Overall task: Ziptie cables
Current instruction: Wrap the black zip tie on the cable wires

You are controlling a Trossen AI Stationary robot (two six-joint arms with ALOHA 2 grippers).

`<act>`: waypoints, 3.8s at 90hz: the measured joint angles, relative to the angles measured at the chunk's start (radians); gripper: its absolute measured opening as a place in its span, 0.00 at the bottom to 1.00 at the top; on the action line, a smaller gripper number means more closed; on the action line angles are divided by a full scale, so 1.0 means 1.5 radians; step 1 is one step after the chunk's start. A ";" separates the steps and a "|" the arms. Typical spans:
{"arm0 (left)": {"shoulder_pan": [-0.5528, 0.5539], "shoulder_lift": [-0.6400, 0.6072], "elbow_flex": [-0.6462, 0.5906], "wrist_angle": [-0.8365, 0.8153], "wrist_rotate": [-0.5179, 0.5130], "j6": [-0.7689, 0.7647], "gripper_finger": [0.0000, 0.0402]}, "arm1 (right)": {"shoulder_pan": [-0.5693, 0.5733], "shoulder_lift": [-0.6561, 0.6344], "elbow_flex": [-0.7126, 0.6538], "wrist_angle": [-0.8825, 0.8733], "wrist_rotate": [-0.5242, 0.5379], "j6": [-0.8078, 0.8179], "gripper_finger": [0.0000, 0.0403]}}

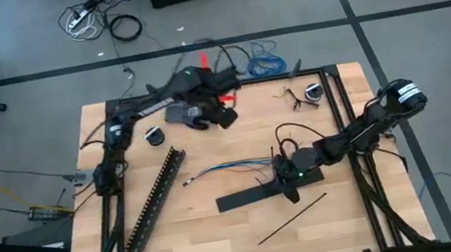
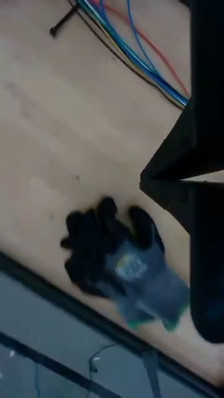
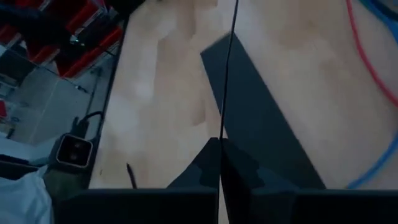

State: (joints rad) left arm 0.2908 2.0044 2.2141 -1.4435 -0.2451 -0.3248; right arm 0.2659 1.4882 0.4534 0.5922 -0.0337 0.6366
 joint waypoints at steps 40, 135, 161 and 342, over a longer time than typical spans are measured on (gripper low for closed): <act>0.029 -0.290 -0.424 0.195 0.017 -0.014 0.00 | -0.061 0.204 0.162 -0.008 -0.228 -0.059 0.00; -0.058 -0.417 -0.661 0.489 0.226 -0.048 0.00 | 0.062 -0.008 0.190 -0.537 -0.006 0.015 0.00; -0.194 -0.453 -0.664 0.570 0.042 -0.043 0.00 | 0.063 -0.066 0.184 -0.562 0.056 -0.025 0.00; -0.003 0.074 -0.378 0.905 0.460 -0.326 0.35 | 0.000 -0.152 -0.063 -0.169 0.111 0.089 0.00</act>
State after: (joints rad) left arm 0.2861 2.1148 1.6477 -0.0856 0.4453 -0.8144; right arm 0.2653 1.2602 0.3592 0.3388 0.1331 0.7697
